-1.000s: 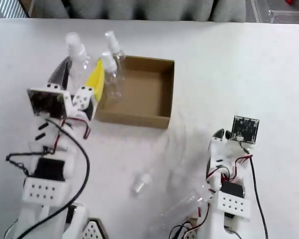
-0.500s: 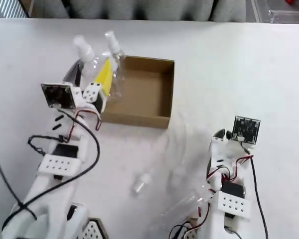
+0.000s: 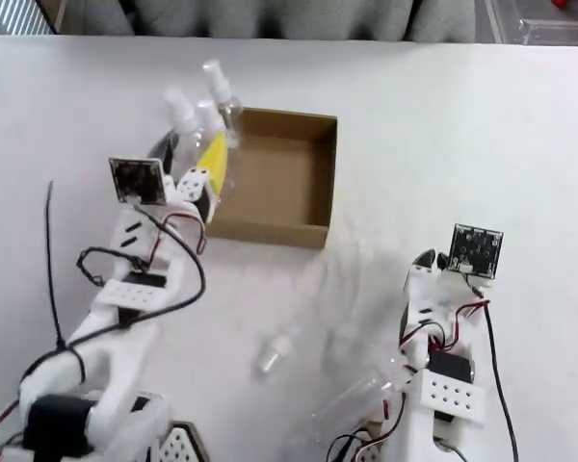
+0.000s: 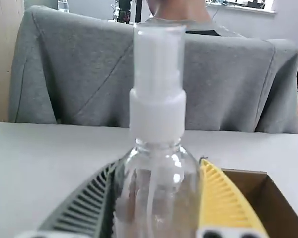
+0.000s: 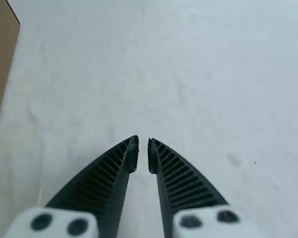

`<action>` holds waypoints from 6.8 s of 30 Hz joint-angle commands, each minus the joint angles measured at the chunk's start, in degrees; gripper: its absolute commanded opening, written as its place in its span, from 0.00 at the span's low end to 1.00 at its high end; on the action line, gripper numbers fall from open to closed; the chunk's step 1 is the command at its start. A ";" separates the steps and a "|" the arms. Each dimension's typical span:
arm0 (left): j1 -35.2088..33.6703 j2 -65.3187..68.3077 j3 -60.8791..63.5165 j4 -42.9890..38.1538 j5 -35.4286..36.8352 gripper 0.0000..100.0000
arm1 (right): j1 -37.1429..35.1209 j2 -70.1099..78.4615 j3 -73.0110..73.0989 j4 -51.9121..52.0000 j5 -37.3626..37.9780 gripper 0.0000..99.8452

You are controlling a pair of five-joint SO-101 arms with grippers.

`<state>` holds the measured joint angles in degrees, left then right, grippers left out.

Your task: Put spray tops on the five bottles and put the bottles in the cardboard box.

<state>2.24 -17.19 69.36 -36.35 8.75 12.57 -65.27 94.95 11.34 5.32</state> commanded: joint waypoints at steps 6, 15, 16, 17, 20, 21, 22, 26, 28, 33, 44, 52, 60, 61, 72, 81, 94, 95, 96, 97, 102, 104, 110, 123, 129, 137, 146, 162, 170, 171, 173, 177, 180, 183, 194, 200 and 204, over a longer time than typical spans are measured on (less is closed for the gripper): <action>0.57 7.52 -4.66 -9.49 0.35 0.02 | -0.04 -0.84 0.35 -1.27 0.70 0.02; 0.31 11.74 -4.84 -10.11 0.18 0.02 | 0.04 -0.84 0.35 -1.36 0.79 0.02; 0.48 11.91 -4.66 -10.11 0.09 0.02 | 0.13 -0.84 0.35 -1.36 0.79 0.02; 0.57 12.09 -4.57 -10.11 0.09 0.02 | 0.13 -0.84 0.35 -1.36 0.79 0.02; 0.40 12.09 -4.48 -9.93 0.09 0.02 | 0.22 -0.84 0.35 -1.36 0.79 0.02; 0.40 12.18 -4.40 -9.85 0.09 0.02 | 0.22 -0.84 0.35 -1.36 0.79 0.02; 0.48 12.18 -3.69 -10.02 0.09 0.02 | 0.22 -0.84 0.35 -1.36 0.79 0.02; 1.71 12.09 -2.11 -10.11 0.00 0.02 | 0.31 -0.84 0.35 -1.36 0.79 0.02; 1.80 12.09 -2.02 -10.02 0.00 0.02 | 0.31 -0.84 0.35 -1.36 0.79 0.02; 1.80 12.09 -1.67 -9.76 0.00 0.02 | 0.31 -0.84 0.35 -1.36 0.79 0.02; 1.45 12.18 -1.41 -8.62 0.00 0.02 | 0.31 -0.84 0.35 -1.36 0.79 0.02; 1.27 12.18 -1.41 -6.86 0.09 0.16 | 0.40 -0.84 0.35 -1.36 0.79 0.02; 1.63 12.18 0.00 -6.86 0.00 0.17 | 0.40 -0.84 0.35 -1.36 0.79 0.02; 1.54 12.18 0.00 -6.86 0.00 0.17 | 0.40 -0.84 0.35 -1.36 0.79 0.02; 1.27 12.18 0.44 -5.54 0.00 0.18 | 0.40 -0.84 0.35 -1.36 0.79 0.02; 1.27 12.18 1.23 -5.27 0.00 0.30 | 0.40 -0.84 0.35 -1.36 0.79 0.02; -0.40 12.09 1.32 -5.27 0.00 0.31 | 0.40 -0.84 0.35 -1.36 0.79 0.02; -0.40 12.09 1.32 -5.27 0.00 0.31 | 0.40 -0.84 0.35 -1.36 0.79 0.02; -0.40 12.00 1.32 -5.27 0.00 0.31 | 0.40 -0.84 0.35 -1.36 0.79 0.02; -0.40 11.91 1.41 -5.27 0.00 0.31 | 0.40 -0.84 0.35 -1.36 0.79 0.02; 0.31 11.56 2.73 -5.63 0.00 0.31 | 0.40 -0.75 0.35 -1.36 0.79 0.02; 0.40 11.56 2.55 -5.63 0.00 0.31 | 0.40 -0.75 0.35 -1.36 0.79 0.02; 0.40 10.59 2.73 -5.63 0.00 0.31 | 0.22 -0.66 0.35 -1.36 0.79 0.02; 1.10 -0.75 8.62 -5.27 0.09 0.30 | 0.04 -0.57 0.35 -1.36 0.79 0.02; 0.22 -3.30 8.79 -1.93 0.09 0.31 | 0.04 -0.57 0.35 -1.36 0.79 0.02; -0.04 -14.73 8.88 12.75 -1.49 0.31 | 0.04 -0.57 0.35 -1.36 0.79 0.02; -0.04 -34.33 20.40 22.24 -4.92 0.30 | 0.04 -0.57 0.35 -1.36 0.79 0.02; -0.04 -69.85 27.69 61.54 -7.56 0.30 | 0.31 -0.40 0.44 -1.27 0.79 0.02; -0.04 -81.01 28.04 81.14 -7.65 0.30 | 0.04 -0.84 1.23 -1.27 0.79 0.02; -0.04 -81.54 28.04 82.73 -7.65 0.30 | 0.04 -0.84 1.23 -1.27 0.79 0.02; -0.04 -82.07 28.04 85.45 -7.65 0.30 | 0.04 -0.84 1.23 -1.27 0.79 0.02; -0.04 -82.07 28.04 89.49 -7.65 0.30 | 0.04 -0.84 1.23 -1.27 0.79 0.02; -0.04 -82.07 28.04 90.73 -7.74 0.23 | 0.04 -0.84 1.23 -1.27 0.79 0.02; 0.13 -82.07 28.04 90.73 -7.74 0.07 | 0.13 -0.84 1.23 -1.27 0.79 0.02; 0.04 -81.98 28.04 93.27 -13.80 0.02 | 0.40 -0.84 1.23 -1.27 0.79 0.02; 0.04 -81.98 28.04 93.80 -13.80 0.02 | 1.63 -0.84 0.88 -1.27 1.76 0.02; 0.04 -81.98 28.04 94.07 -13.80 0.02 | 1.45 -0.31 -1.76 0.40 6.77 0.02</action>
<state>2.51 -98.15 97.58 57.10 -4.35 13.71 -65.27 95.47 11.16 9.36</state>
